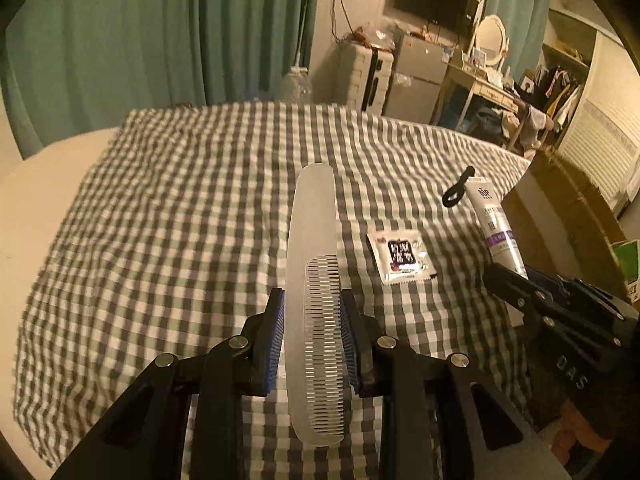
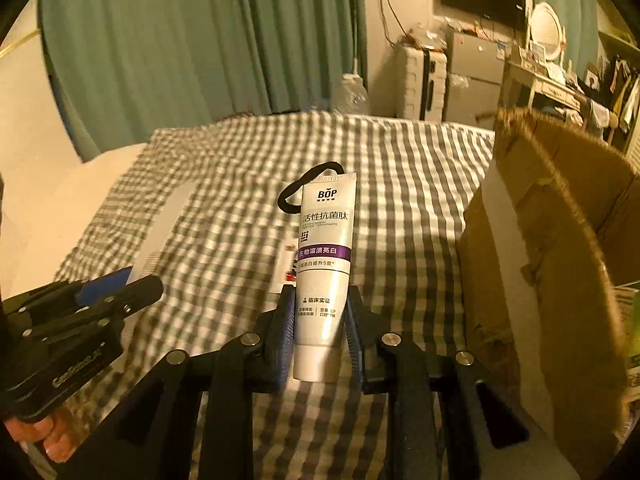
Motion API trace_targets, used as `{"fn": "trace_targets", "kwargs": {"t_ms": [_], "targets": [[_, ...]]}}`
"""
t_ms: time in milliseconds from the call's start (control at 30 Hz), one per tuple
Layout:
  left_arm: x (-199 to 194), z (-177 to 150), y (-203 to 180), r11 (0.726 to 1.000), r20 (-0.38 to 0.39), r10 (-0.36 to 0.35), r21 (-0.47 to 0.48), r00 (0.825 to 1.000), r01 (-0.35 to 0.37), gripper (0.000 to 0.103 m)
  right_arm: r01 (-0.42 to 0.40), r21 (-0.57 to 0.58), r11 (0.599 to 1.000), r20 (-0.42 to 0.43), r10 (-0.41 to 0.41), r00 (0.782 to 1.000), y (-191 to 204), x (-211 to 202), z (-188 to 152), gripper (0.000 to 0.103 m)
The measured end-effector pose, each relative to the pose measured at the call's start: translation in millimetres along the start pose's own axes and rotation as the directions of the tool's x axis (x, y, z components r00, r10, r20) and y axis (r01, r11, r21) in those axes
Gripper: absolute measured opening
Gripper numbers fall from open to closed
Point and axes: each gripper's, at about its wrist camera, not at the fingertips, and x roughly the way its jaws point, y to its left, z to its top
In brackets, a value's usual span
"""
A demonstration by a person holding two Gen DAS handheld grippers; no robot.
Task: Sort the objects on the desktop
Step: 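Carry the comb and toothpaste tube over the box with both tools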
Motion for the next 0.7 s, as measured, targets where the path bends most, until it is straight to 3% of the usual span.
{"fn": "trace_targets", "kwargs": {"t_ms": [333,700], "targets": [[-68,9,6,1.000,0.125,0.030,-0.009,0.992,-0.029,0.027,-0.014,-0.034,0.999,0.109,0.018,0.994,18,-50,12,0.023],[-143,12,0,0.999,0.269,0.046,0.001,0.962,-0.048,0.027,-0.027,-0.074,0.997,0.238,0.044,0.970,31,-121,12,0.023]]}}
